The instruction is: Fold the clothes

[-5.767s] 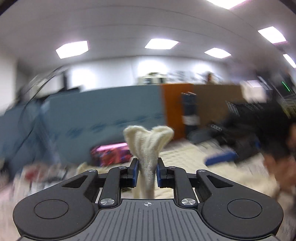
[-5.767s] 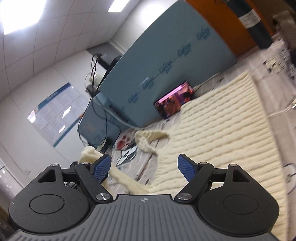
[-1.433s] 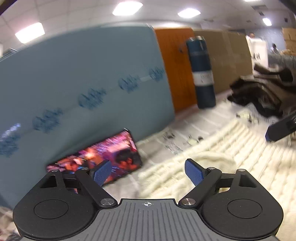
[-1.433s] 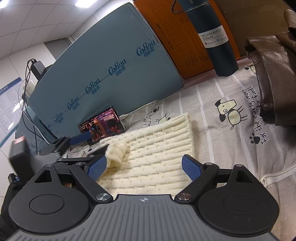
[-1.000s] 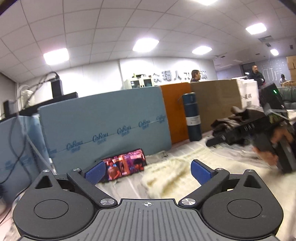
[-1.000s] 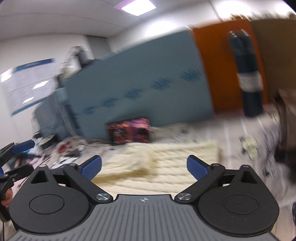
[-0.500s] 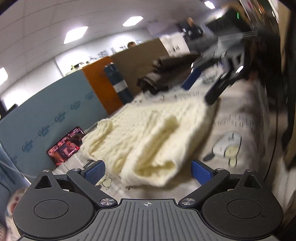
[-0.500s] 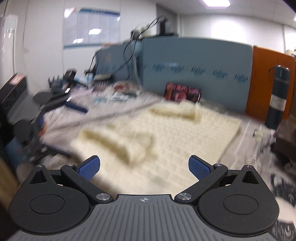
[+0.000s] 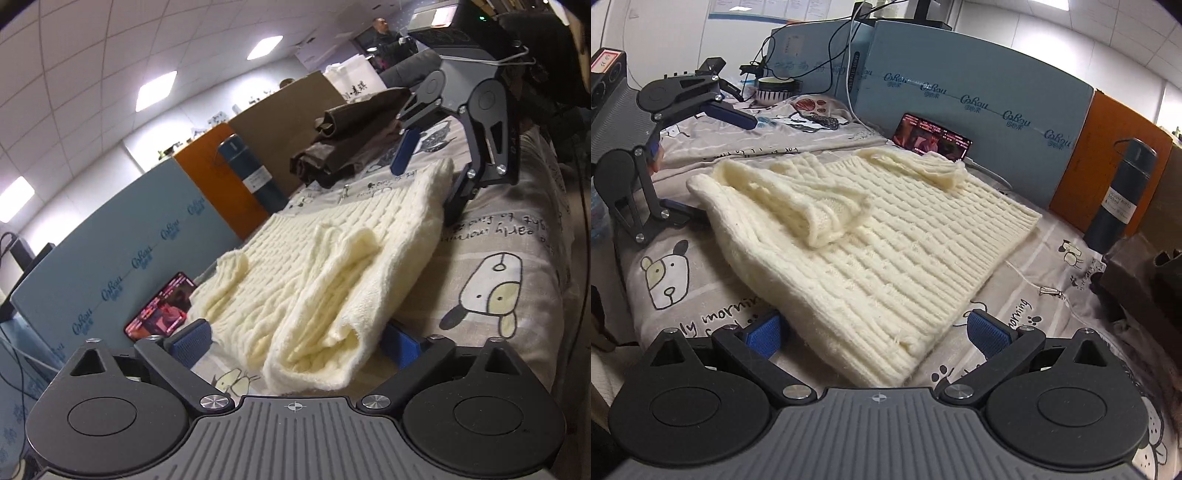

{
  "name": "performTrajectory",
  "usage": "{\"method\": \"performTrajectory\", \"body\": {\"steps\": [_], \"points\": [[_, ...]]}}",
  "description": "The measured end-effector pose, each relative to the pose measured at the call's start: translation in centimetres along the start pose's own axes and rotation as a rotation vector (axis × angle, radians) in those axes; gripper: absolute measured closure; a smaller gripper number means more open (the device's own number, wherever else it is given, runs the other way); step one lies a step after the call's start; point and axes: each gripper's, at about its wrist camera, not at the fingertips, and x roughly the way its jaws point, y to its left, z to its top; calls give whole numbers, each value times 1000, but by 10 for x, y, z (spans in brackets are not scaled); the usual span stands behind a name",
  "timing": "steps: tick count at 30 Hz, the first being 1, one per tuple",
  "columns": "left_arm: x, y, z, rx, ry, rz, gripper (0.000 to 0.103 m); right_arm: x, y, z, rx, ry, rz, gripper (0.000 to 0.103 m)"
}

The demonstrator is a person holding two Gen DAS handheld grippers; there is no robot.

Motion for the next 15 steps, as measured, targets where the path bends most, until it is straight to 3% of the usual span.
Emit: {"method": "performTrajectory", "body": {"steps": [2, 5, 8, 11, 15], "points": [[-2, 0, 0, 4, 0, -34, 26, -1, 0, 0, -15, -2, 2, 4], [-1, 0, 0, 5, 3, -90, 62, -6, 1, -1, -37, -10, 24, 19], [-2, -1, 1, 12, -10, -97, 75, -9, 3, -2, -49, -18, 63, 47], [-1, 5, 4, -7, -42, -54, 79, -10, 4, 2, -65, -37, 43, 68], [7, 18, 10, -39, -97, 45, 81, -12, -3, 13, -53, -154, -18, 78]]}}
